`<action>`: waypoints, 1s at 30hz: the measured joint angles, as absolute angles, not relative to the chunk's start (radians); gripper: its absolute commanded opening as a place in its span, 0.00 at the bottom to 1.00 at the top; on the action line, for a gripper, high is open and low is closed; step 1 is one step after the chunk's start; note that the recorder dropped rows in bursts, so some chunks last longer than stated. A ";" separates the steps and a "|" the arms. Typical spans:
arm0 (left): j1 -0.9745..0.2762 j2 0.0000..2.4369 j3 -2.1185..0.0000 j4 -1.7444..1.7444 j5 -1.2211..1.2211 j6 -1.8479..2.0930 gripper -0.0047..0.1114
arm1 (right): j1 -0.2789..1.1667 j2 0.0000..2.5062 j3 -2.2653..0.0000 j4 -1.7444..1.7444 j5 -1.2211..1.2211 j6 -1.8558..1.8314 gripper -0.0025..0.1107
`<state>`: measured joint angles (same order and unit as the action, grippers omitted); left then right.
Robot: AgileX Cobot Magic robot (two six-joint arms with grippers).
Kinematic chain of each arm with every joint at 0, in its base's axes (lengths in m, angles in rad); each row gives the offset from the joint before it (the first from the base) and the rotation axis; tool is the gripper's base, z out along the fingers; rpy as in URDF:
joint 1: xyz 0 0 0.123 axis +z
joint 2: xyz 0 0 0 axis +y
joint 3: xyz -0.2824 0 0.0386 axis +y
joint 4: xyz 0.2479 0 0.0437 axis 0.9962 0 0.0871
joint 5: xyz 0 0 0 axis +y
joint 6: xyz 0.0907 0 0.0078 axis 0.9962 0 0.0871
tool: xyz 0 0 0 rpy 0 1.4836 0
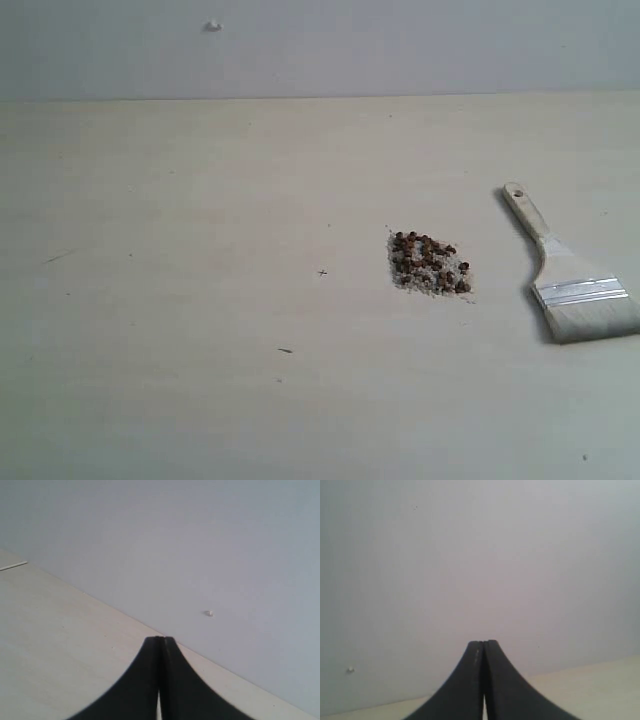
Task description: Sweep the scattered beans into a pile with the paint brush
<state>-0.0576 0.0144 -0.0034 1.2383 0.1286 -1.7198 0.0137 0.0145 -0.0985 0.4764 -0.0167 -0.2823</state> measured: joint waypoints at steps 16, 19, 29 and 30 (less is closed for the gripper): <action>-0.058 0.014 -0.003 1.238 0.125 -1.720 0.04 | 0.014 0.006 -0.004 0.476 -0.072 -0.283 0.02; -0.058 0.014 -0.003 1.238 0.125 -1.720 0.04 | 0.014 0.006 -0.004 0.476 -0.072 -0.273 0.02; -0.058 0.014 -0.003 1.238 0.125 -1.720 0.04 | 0.014 0.006 -0.004 0.116 -0.072 0.018 0.02; -0.058 0.014 -0.003 1.238 0.125 -1.720 0.04 | 0.014 0.006 -0.004 0.095 -0.072 0.044 0.02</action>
